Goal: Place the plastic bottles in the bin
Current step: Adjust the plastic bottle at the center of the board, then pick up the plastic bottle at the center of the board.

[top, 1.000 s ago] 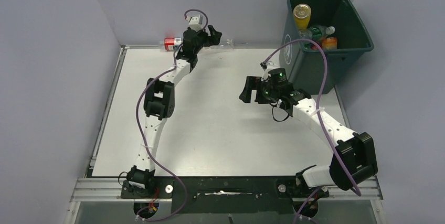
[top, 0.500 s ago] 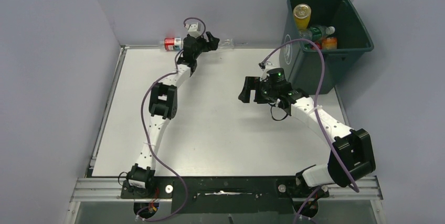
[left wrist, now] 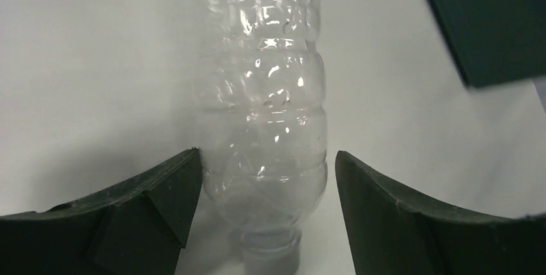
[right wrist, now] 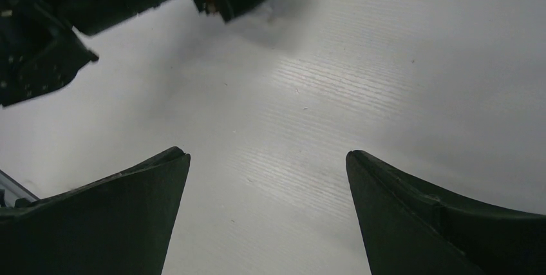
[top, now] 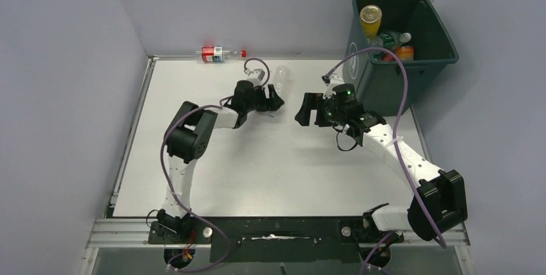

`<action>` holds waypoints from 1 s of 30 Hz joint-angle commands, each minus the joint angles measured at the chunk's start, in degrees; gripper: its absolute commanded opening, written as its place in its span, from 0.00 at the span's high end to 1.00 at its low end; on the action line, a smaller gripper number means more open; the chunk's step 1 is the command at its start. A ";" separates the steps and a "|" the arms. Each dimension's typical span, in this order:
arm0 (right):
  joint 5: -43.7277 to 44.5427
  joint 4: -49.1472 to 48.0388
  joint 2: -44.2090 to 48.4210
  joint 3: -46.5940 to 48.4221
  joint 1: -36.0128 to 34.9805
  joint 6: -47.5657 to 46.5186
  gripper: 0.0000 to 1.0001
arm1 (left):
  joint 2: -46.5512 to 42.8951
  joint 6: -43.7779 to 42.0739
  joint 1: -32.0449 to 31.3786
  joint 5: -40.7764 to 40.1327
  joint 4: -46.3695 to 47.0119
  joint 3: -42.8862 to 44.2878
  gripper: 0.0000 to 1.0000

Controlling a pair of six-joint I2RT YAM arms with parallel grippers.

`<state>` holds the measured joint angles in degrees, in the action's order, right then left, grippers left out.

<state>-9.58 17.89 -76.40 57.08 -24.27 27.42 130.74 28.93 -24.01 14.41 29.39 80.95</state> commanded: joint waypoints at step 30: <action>5.96 -8.62 -16.20 8.21 -7.19 1.92 0.02 | -61.09 5.66 4.28 -18.51 -22.57 -35.05 0.16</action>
<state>-5.28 14.09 -89.08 61.47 -29.71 26.11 74.17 32.91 -20.36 -2.87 9.89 47.16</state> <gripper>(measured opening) 0.980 0.840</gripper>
